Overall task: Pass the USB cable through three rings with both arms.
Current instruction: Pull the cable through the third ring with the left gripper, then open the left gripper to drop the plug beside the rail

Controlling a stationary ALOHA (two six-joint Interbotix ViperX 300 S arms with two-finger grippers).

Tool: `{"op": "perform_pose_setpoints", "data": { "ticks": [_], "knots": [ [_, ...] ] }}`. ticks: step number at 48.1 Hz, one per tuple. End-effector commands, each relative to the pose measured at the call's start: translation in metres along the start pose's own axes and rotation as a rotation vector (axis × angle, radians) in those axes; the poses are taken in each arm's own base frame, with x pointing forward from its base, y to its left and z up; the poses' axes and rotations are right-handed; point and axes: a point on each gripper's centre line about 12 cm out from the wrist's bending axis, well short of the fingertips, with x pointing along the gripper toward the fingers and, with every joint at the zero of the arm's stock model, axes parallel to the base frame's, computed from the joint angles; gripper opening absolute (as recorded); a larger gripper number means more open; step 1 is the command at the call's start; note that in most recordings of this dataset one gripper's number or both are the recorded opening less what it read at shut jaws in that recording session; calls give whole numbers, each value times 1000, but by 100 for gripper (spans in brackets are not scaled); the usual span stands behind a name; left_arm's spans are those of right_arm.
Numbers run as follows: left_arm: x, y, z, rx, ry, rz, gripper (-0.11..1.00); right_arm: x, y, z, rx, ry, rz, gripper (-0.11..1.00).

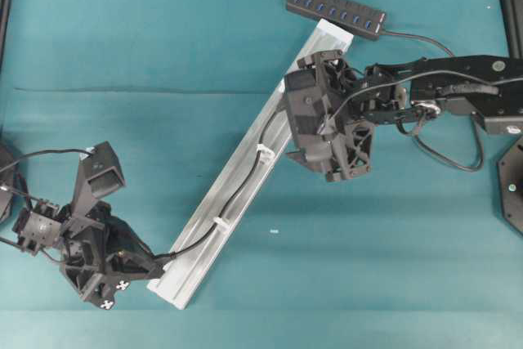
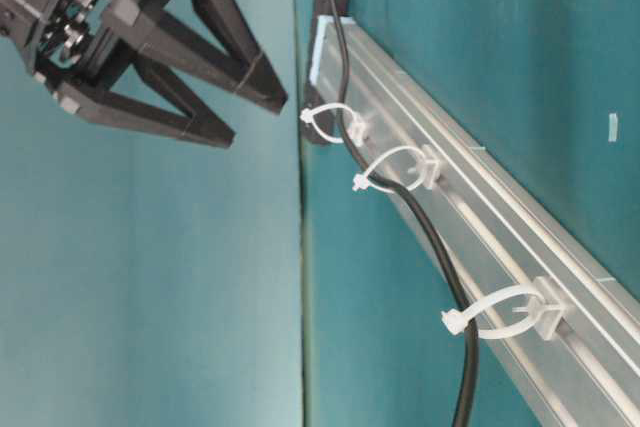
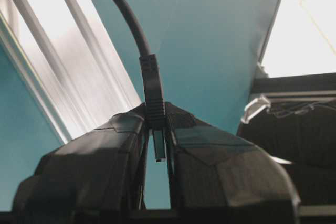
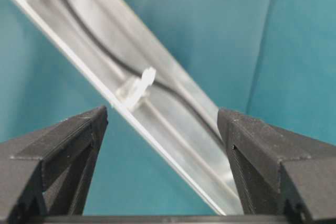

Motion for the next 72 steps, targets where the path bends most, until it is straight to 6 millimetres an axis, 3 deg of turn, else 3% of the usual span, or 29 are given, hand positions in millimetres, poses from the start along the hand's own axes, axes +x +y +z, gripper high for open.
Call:
{"op": "perform_pose_setpoints", "data": {
  "ticks": [1,42,46,55,59,72],
  "knots": [
    [-2,-10,3,10,-11,-31,9,-3,-2,7,37,-41,-17,87],
    [-2,-8,17,-7,-57,-38,10,-5,14,8,98,-77,-1,87],
    [-2,-8,17,-4,-56,-35,27,-5,15,8,97,-76,1,87],
    [-1,-8,17,32,-54,-32,81,-5,16,8,96,-75,3,87],
    [-1,-9,18,66,-57,-33,96,-5,17,9,96,-78,4,87],
    [-1,-11,19,99,-67,-44,96,-5,20,10,167,-81,13,87]
  ]
}}
